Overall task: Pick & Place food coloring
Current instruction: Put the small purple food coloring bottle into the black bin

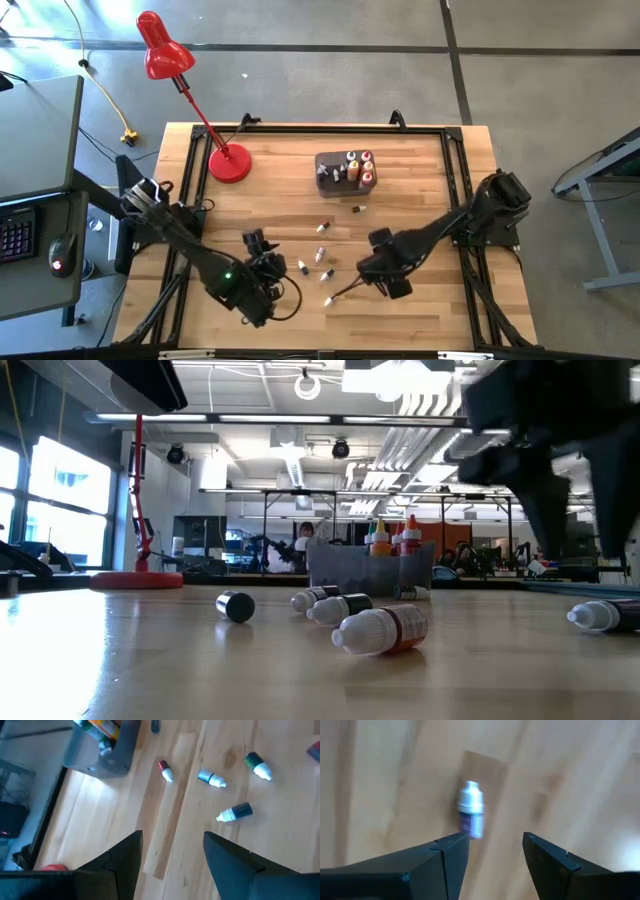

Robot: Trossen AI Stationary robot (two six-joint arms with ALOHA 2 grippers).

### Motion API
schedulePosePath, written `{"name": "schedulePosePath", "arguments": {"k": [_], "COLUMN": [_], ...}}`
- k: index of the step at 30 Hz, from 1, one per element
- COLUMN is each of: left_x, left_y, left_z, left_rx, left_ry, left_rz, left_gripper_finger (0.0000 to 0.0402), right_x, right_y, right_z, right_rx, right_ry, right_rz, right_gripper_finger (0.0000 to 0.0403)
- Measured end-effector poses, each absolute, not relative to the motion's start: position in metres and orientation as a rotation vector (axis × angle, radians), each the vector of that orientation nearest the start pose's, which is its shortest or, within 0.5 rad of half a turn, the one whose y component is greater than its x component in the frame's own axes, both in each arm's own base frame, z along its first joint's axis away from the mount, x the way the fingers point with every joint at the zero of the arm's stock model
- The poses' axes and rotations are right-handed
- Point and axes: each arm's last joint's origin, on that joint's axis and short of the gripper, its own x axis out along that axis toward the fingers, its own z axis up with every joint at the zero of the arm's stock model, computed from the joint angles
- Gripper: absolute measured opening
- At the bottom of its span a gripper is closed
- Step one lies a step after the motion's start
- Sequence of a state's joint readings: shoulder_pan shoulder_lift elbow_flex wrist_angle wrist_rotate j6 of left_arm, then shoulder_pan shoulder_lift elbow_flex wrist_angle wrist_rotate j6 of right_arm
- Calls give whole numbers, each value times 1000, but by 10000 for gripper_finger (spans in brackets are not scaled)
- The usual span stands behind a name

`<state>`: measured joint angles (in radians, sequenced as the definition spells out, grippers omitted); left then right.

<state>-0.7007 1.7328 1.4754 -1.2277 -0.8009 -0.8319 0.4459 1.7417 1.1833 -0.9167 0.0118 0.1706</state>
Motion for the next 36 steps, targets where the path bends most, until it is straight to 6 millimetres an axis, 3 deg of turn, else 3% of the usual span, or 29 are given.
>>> {"name": "schedulePosePath", "arguments": {"k": [7,16,22,27,31,36], "left_x": [273,286,291,292,292,292], "left_y": [-175,-153,-143,-141,-140,-140], "left_z": [270,268,268,268,268,269], "left_rx": [218,156,131,140,155,162], "left_ry": [975,1061,1086,1094,1078,1068], "left_rz": [521,532,552,547,559,568], "left_gripper_finger": [204,204,204,204,204,204], "right_x": [271,259,258,267,294,332], "right_y": [148,142,138,134,125,81], "right_z": [161,133,128,137,161,201], "right_rx": [-151,-111,-163,-202,-444,-696], "right_ry": [1415,1362,1356,1349,1219,1132], "right_rz": [256,216,249,286,256,112], "right_gripper_finger": [181,179,120,58,54,75]}}
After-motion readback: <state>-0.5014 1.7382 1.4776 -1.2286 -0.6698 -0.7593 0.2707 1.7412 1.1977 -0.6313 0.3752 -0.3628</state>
